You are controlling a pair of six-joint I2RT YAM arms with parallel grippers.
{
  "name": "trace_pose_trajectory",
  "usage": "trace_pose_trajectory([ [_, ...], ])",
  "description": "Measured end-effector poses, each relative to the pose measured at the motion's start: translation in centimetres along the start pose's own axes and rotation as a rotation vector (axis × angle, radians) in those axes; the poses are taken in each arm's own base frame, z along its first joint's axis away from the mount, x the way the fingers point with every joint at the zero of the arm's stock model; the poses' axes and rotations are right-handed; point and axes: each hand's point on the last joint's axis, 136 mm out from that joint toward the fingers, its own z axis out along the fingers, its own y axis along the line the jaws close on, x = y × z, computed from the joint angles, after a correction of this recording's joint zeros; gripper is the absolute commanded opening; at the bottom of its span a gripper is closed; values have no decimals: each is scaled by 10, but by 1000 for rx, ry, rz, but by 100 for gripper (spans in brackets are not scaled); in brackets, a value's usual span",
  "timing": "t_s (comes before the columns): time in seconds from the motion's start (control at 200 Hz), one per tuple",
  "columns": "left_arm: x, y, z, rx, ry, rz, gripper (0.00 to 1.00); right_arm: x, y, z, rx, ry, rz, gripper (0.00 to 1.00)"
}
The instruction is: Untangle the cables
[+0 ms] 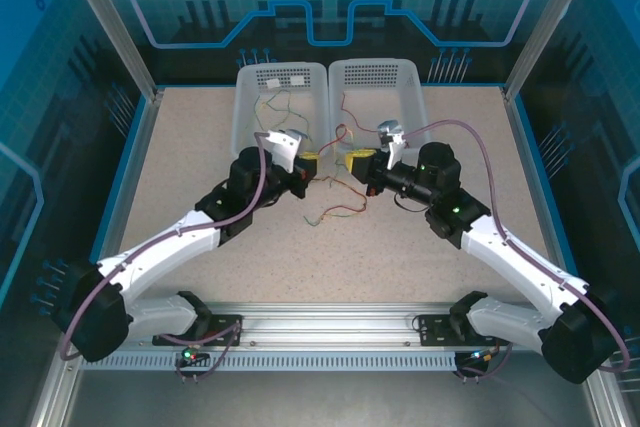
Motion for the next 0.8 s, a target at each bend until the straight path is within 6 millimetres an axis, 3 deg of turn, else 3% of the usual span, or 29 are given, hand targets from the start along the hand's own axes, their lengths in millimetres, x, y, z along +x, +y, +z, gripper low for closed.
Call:
trace_pose_trajectory([
  [0.24, -10, 0, -9, -2, -33, 1, 0, 3, 1, 0, -10, 13, -7, 0],
  [0.49, 4, 12, -17, -53, -26, -3, 0, 13, -6, -1, 20, 54, -5, 0],
  [0.615, 6, 27, -26, -103, -42, -22, 0, 15, -22, -4, 78, 62, 2, 0],
  [0.8, -6, 62, -51, -227, -115, -72, 0, 9, -64, -21, 216, 52, 21, 0],
])
